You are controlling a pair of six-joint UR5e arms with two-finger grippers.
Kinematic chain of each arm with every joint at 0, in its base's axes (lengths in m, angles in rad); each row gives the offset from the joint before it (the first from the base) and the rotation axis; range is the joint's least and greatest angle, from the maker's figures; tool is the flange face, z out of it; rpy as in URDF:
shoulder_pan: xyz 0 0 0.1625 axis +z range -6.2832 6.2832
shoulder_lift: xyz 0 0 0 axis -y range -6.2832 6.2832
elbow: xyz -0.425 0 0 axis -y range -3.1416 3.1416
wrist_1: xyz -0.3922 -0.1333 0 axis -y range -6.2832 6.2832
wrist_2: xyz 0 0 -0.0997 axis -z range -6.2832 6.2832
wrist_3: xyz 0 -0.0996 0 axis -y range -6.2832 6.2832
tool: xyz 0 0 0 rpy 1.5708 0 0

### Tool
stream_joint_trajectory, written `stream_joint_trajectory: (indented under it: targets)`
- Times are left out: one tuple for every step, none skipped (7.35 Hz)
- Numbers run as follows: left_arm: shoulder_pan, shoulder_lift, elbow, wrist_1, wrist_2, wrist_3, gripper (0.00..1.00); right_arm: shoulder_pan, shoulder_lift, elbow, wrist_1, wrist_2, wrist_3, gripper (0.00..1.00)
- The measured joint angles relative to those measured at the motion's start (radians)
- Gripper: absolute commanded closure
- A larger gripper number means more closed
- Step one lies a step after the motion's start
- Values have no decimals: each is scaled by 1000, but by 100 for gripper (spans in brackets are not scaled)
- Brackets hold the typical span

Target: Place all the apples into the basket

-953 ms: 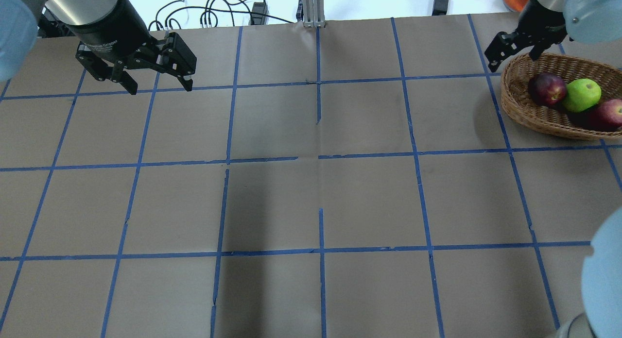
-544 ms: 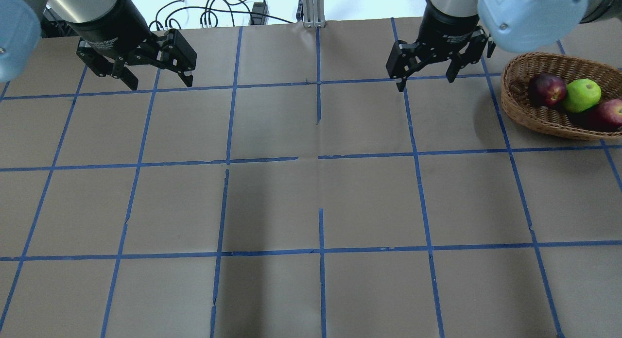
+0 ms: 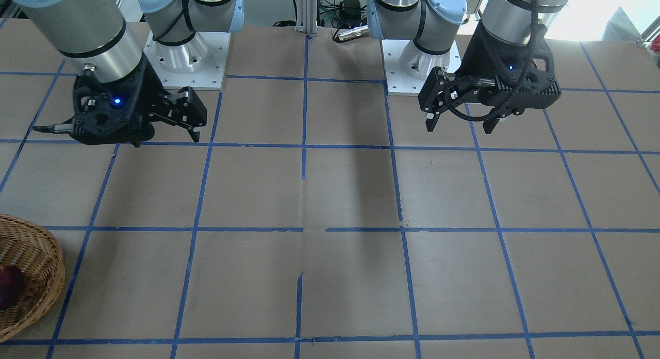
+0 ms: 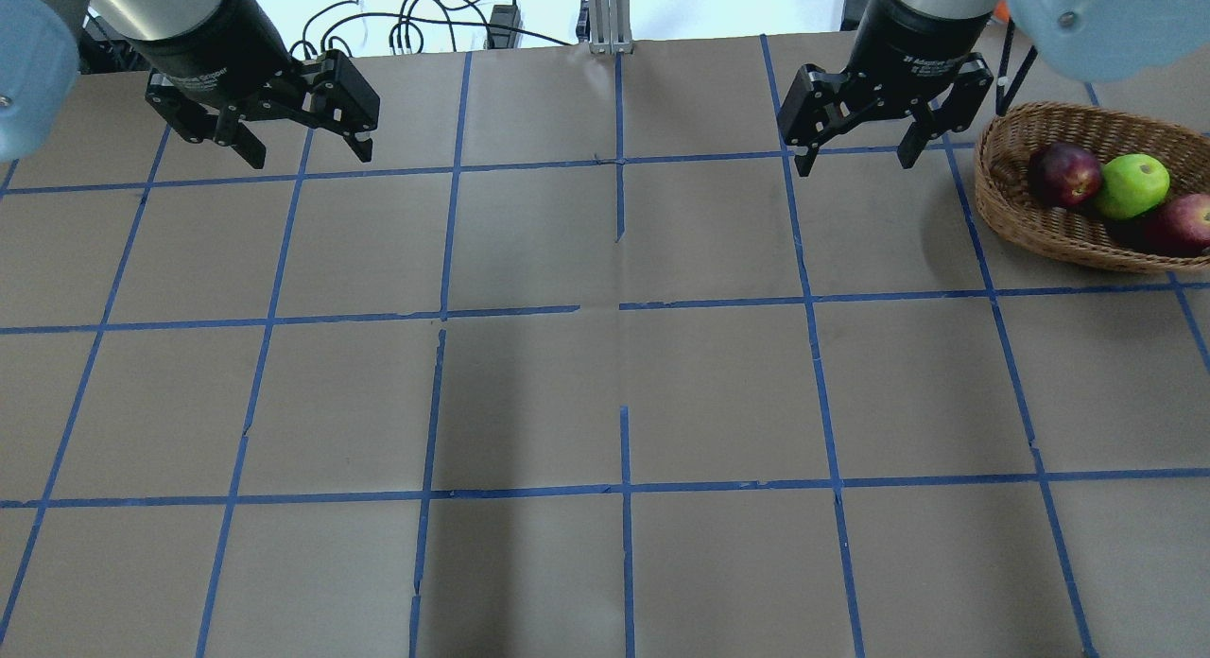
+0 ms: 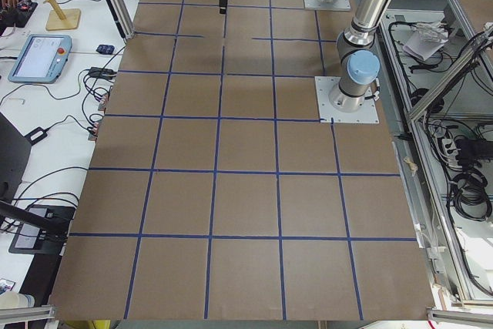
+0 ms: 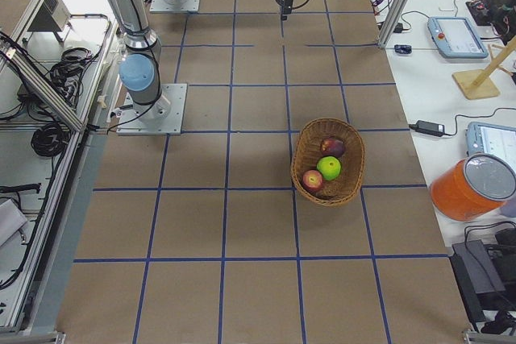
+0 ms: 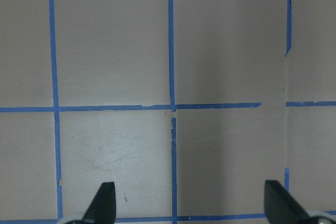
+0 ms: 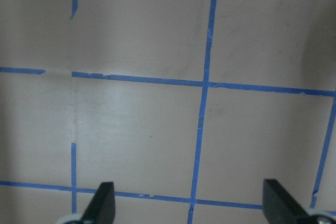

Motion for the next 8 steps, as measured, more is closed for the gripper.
stream_joint_trajectory:
  targets:
    - [0,1,0,-3,0,0,0,-12,16,-7,0,-19,2,0]
    - [0,2,0,-7,0,0,0,-16,23,-8,1,-28,5,0]
    - [0,2,0,-13,1,0,0,-16,21,-9,5,-33,6,0]
    - [0,3,-2,-20,9,0,0,-17,22,-9,7,-34,6,0]
    - [-1,3,-4,-25,21,-1,0,-17,23,-9,9,-35,5,0]
    - [-1,4,-5,-28,26,-2,0,-17,22,-9,9,-35,3,0]
    - [-1,4,-7,-29,25,-4,0,-17,20,-9,10,-36,-2,0]
    - [-1,4,-10,-29,21,-6,0,-18,20,-8,10,-36,-6,0]
